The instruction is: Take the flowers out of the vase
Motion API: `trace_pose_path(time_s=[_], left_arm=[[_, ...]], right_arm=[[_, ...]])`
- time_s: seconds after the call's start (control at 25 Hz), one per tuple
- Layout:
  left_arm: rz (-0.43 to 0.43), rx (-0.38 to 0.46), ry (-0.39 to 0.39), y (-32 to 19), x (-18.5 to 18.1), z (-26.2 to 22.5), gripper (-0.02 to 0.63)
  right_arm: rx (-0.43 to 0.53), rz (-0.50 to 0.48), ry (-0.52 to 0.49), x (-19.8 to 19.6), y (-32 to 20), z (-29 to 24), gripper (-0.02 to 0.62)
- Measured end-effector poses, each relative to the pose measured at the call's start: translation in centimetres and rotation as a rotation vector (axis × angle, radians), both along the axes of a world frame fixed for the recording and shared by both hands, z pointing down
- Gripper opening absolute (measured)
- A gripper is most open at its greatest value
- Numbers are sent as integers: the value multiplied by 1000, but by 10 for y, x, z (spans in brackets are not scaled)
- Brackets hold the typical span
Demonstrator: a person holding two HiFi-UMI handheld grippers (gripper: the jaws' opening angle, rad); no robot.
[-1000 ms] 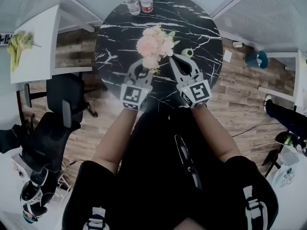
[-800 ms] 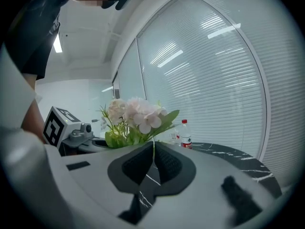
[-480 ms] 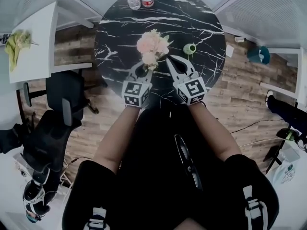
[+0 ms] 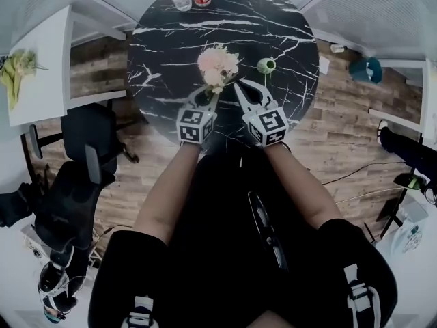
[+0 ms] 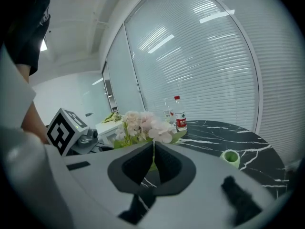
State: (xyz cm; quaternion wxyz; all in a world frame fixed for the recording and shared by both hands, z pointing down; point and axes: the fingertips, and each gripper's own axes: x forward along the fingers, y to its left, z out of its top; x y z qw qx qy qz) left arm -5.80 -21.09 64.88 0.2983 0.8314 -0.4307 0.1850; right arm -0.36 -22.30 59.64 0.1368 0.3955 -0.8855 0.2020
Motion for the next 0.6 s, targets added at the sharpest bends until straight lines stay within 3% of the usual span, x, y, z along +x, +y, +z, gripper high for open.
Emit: trace_pose_path(time_s=[0.6], left_arm=[[-30, -153, -21, -4, -4, 64, 48]], right_arm=[[-54, 21, 26, 7, 1, 23, 20]])
